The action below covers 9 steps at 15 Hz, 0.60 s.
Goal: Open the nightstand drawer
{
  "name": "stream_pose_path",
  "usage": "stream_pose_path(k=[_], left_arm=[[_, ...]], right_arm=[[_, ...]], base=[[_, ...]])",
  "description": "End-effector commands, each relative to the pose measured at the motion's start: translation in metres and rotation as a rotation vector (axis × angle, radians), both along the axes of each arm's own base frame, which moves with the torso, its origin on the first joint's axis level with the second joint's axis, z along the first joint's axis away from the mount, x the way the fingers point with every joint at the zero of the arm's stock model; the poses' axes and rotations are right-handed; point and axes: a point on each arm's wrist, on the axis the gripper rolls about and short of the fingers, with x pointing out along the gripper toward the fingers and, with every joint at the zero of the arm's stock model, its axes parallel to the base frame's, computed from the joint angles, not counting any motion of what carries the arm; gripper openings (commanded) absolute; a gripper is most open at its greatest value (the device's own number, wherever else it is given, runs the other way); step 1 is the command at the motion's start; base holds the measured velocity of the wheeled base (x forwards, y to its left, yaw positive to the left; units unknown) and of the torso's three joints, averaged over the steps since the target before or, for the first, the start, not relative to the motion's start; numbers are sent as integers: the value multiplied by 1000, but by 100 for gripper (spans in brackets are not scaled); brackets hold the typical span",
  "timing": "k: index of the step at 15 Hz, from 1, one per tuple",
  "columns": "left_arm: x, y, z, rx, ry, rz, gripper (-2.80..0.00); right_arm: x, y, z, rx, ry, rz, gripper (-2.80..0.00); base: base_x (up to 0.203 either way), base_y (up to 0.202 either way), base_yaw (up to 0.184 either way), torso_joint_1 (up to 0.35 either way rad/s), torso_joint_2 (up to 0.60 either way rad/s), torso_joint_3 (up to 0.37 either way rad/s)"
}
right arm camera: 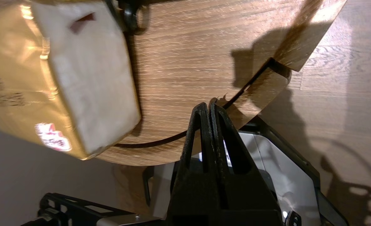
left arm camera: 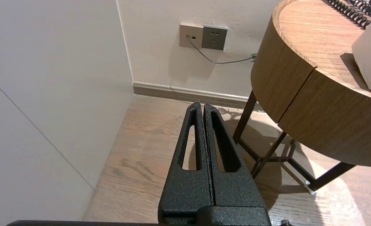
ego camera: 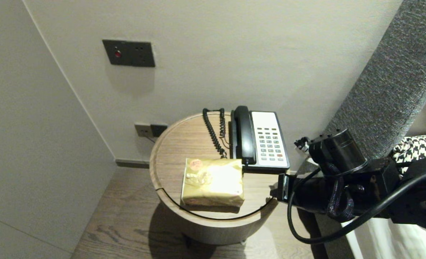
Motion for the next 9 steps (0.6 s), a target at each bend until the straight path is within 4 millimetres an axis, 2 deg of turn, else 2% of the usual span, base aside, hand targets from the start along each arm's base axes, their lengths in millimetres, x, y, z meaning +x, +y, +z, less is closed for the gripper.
stream_pose_path(k=[1, 9], left_arm=[[0, 0, 0, 0, -2, 1, -280], [0, 0, 0, 0, -4, 1, -280]], right_arm=[[0, 3, -8, -14, 26, 6, -280], [-10, -1, -19, -36, 65, 14, -280]], base=[[0, 0, 0, 0, 0, 0], [0, 0, 0, 0, 0, 0]])
